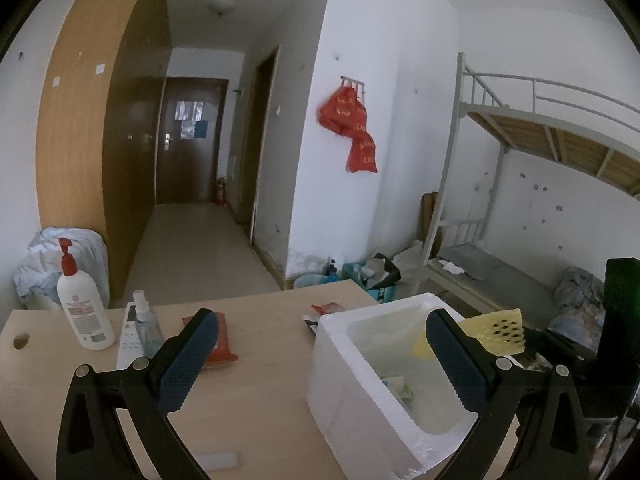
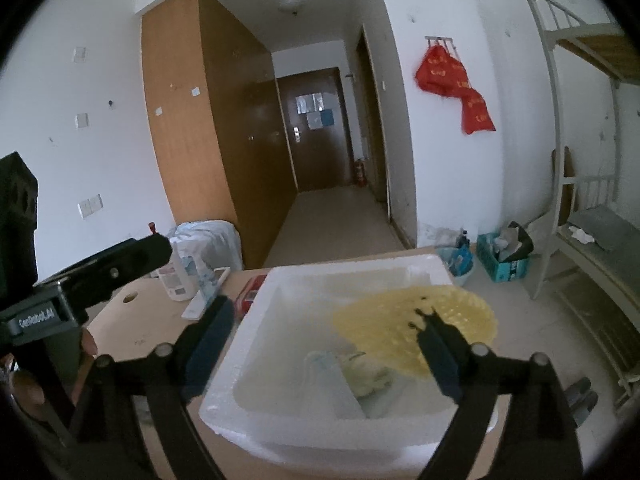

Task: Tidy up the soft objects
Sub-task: 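Lower the yellow sponge into the foam box and open the right gripper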

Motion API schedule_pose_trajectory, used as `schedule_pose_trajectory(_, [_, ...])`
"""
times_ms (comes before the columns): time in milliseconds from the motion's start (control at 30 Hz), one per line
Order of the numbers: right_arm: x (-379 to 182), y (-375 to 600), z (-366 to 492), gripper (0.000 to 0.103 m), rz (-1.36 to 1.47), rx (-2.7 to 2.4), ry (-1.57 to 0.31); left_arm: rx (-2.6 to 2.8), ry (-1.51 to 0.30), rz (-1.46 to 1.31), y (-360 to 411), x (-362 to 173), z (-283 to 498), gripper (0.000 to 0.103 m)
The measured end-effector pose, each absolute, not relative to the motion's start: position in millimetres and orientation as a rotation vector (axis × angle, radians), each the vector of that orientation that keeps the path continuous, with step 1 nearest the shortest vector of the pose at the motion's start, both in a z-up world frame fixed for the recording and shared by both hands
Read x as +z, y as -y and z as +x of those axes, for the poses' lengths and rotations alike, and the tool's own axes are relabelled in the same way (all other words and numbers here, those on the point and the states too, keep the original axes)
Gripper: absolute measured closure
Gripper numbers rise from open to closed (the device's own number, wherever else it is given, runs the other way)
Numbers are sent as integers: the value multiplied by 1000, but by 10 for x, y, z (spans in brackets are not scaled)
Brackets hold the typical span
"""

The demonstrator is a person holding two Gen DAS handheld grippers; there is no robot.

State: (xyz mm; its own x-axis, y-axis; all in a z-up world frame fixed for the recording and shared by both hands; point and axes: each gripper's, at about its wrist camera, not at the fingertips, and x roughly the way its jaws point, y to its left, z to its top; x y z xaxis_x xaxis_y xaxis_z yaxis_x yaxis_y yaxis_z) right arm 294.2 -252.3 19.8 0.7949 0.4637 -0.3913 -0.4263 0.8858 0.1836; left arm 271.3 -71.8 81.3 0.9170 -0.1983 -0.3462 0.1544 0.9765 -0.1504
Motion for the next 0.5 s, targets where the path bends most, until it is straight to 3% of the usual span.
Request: schedule_pose_trajectory(500, [188,2475,2990,12,117,555,-487,-180,-349,-127,706,899,2643,0])
